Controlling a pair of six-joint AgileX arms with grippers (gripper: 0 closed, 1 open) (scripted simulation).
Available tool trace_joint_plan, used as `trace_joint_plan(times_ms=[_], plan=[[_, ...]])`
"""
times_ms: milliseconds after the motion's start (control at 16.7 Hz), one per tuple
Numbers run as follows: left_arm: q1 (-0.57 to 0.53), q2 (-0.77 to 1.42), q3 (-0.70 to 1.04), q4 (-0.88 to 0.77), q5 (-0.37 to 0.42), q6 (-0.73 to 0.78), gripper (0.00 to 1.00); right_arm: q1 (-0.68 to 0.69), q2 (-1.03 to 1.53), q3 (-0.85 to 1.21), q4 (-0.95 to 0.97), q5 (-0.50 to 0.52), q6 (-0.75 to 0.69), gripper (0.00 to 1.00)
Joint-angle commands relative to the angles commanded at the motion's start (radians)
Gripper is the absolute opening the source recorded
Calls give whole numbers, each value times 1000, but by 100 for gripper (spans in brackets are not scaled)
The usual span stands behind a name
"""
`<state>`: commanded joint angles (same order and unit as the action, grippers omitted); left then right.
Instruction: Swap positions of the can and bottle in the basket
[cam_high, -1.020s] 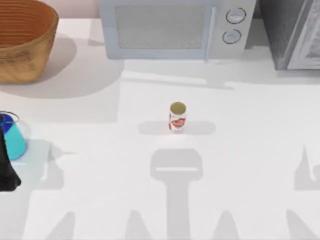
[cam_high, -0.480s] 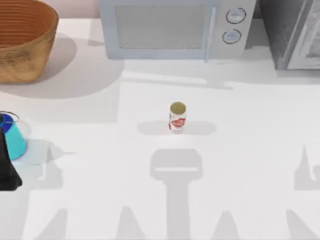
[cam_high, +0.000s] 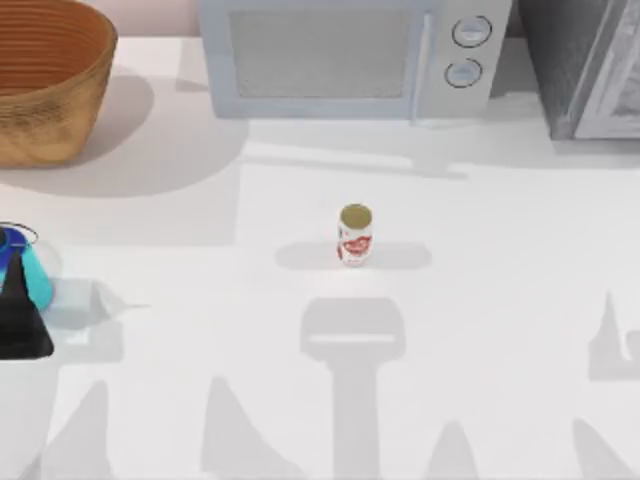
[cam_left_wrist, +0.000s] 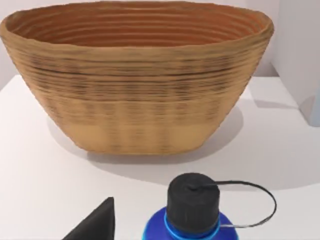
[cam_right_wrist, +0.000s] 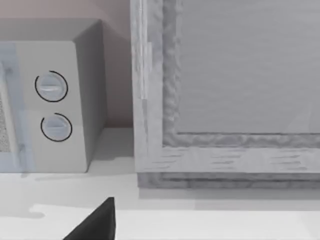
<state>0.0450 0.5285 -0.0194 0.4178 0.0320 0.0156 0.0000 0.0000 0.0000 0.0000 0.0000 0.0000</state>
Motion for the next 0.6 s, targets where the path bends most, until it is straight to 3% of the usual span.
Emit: trace_joint_plan(times_ms=[600], plan=[[43,808,23,698,76,27,100,0,0,0,0,0,0,100]])
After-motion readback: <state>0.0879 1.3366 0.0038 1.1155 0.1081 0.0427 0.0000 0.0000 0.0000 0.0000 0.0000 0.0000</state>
